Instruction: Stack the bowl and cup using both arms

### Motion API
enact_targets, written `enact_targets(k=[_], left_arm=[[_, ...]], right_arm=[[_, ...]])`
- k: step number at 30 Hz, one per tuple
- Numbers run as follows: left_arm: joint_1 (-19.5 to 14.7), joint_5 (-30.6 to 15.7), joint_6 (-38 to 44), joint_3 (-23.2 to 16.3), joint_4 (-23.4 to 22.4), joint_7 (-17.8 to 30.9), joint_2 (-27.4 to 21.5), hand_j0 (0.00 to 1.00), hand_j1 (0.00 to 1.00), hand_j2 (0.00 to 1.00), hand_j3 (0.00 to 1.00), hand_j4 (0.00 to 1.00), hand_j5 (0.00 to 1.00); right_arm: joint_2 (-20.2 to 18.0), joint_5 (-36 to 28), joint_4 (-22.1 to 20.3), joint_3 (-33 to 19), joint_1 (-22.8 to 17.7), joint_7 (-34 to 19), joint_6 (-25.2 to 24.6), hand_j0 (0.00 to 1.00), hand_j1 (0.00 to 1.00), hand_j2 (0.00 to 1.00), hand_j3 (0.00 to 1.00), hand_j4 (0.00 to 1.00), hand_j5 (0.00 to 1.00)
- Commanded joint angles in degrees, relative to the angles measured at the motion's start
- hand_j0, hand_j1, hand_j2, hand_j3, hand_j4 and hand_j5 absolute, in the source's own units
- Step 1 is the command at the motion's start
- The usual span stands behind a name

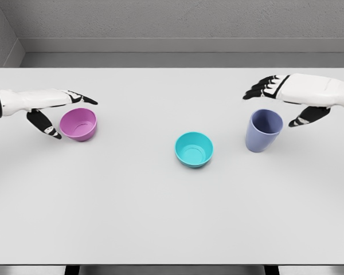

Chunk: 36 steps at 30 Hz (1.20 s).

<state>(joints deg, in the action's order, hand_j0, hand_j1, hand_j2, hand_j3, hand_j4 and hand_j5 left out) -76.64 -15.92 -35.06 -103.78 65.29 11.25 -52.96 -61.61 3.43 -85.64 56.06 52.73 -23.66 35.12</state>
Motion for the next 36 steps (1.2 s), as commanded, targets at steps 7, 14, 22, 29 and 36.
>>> enact_targets(k=[7,14,22,29,36], left_arm=[[0.1,-0.3,0.1,0.0,-0.2,0.0,0.5,1.0,1.0,1.0,1.0,1.0,1.0],[0.4,-0.3,0.1,-0.5,-0.5,-0.1,0.6,1.0,1.0,1.0,1.0,1.0,1.0],[1.2,-0.3,0.1,-0.4,-2.5,-0.1,1.8,1.0,1.0,1.0,1.0,1.0,1.0],[1.2,-0.3,0.1,-0.4,-3.1,-0.1,1.9,1.0,1.0,1.0,1.0,1.0,1.0],[2.0,-0.3,0.1,-0.3,-4.4,0.0,3.6,1.0,1.0,1.0,1.0,1.0,1.0]], right_arm=[[0.3,-0.4,1.6,1.5,0.0,-0.1,-0.1,1.0,1.0,1.0,1.0,1.0,1.0],[1.6,-0.4,2.5,4.4,0.1,-0.2,-0.1,1.0,1.0,1.0,1.0,1.0,1.0],[2.1,-0.7,3.6,5.9,0.7,0.0,-0.1,1.0,1.0,1.0,1.0,1.0,1.0],[3.0,-0.7,6.2,6.0,0.7,0.1,-0.1,1.0,1.0,1.0,1.0,1.0,1.0],[5.4,-0.5,8.5,6.2,1.1,-0.2,-0.1,1.0,1.0,1.0,1.0,1.0,1.0]])
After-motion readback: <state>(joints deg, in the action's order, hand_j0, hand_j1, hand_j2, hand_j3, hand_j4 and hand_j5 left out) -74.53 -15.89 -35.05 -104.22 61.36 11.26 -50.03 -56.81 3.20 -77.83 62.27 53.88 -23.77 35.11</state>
